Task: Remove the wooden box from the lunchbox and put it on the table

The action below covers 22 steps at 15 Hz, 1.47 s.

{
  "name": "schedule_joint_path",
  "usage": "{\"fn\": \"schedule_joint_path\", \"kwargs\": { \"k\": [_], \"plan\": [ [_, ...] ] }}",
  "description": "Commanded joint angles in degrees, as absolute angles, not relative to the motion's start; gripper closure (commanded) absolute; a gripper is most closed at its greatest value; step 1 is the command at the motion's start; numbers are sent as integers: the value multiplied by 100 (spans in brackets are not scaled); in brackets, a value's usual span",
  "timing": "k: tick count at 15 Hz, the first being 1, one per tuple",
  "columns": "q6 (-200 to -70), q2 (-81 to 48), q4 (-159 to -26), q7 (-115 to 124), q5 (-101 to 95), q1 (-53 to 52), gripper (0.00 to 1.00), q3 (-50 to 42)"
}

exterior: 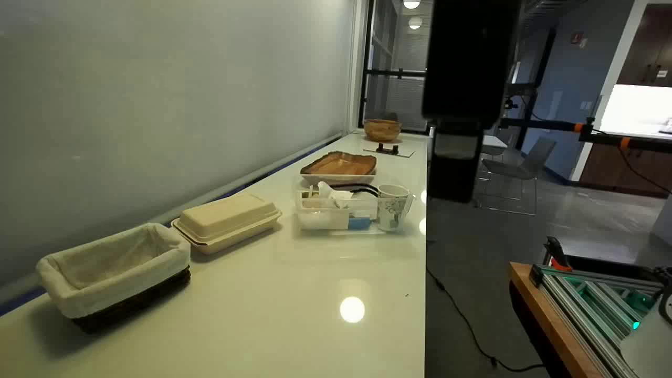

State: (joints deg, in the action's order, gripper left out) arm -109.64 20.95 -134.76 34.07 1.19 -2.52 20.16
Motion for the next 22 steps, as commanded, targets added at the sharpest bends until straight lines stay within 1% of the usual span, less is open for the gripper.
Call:
{"fn": "schedule_joint_path", "kwargs": {
  "k": [1, 7, 12, 16, 19, 21, 22],
  "plan": [
    [-10955, 2071, -13469, 3458, 59, -419, 0, 1863],
    [-10955, 2071, -13469, 3457, 59, -419, 0, 1863],
    [-10698, 1467, -12874, 2019, 265, -285, 0, 1058],
    [-9986, 826, -11960, 174, 282, -128, 0, 206],
    [-9024, 177, -11053, -845, -45, 84, 0, -182],
    [-8760, -284, -10504, -992, -481, 251, 0, -331],
    [-8835, -486, -10272, -855, -800, 322, 0, -381]
  ]
}}
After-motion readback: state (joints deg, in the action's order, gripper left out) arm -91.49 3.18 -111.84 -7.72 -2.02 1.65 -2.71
